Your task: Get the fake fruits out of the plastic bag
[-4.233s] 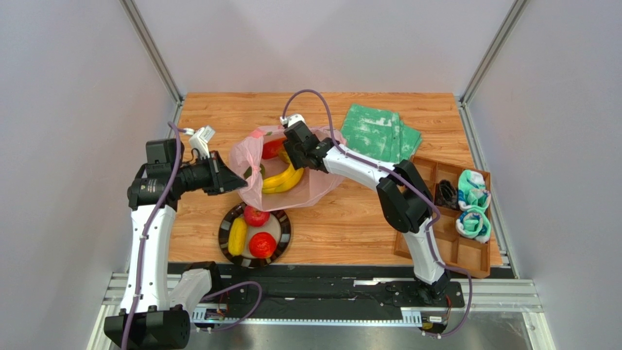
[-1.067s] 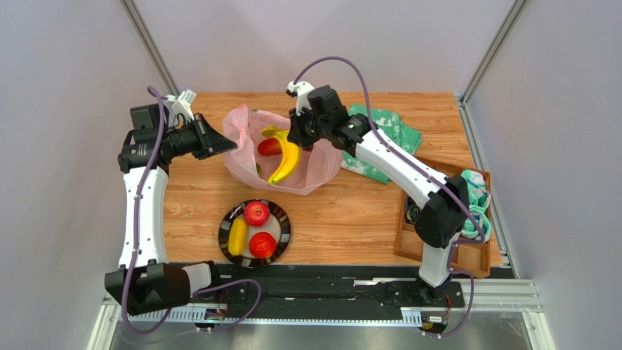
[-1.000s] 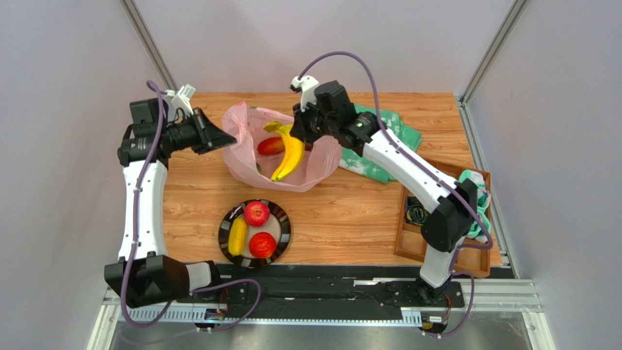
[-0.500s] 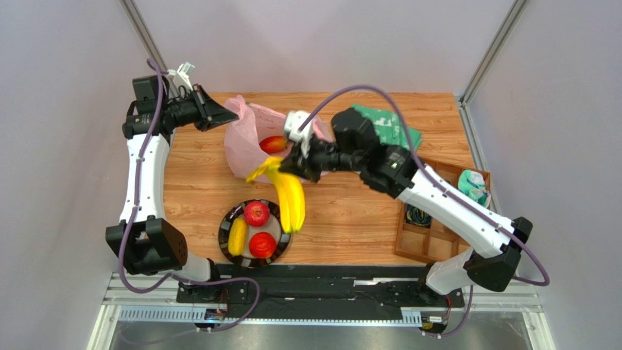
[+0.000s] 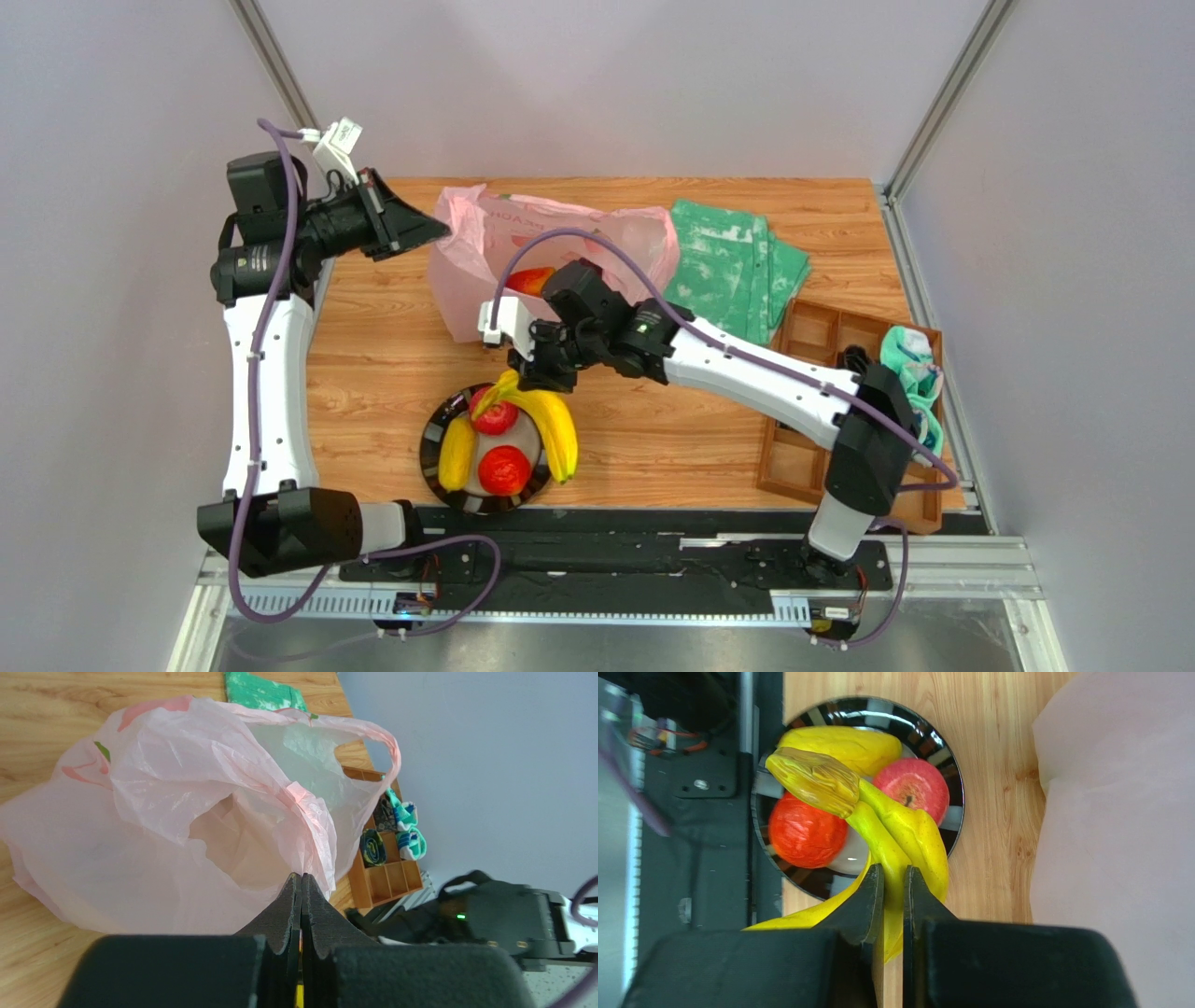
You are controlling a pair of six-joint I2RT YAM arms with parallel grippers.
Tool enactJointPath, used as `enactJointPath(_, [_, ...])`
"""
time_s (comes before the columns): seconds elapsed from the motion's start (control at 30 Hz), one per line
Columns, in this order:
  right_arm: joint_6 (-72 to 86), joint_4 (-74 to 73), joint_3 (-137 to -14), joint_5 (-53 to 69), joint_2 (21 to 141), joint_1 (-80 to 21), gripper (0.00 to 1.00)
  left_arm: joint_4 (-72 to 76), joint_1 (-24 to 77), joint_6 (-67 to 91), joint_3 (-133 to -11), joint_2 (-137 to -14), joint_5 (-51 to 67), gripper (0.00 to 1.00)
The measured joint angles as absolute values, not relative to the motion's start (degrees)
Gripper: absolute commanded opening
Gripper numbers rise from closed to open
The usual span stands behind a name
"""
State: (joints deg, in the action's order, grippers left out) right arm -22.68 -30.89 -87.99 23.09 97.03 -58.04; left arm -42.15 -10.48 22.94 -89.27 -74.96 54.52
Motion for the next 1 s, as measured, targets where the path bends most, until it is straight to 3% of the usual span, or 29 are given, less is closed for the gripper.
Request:
enactJointPath(0.37, [-27.6, -31.0, -97.4, 13.6, 113.5, -56.3, 0.00, -42.6, -10.5, 21.9, -85.5, -71.7, 54.6, 0.00])
enactJointPath(1.0, [-30.4, -31.9, -106.7, 13.2, 123.4, -58.7, 0.00, -42.8, -10.5, 22.2, -81.8, -70.0, 55.2, 0.00])
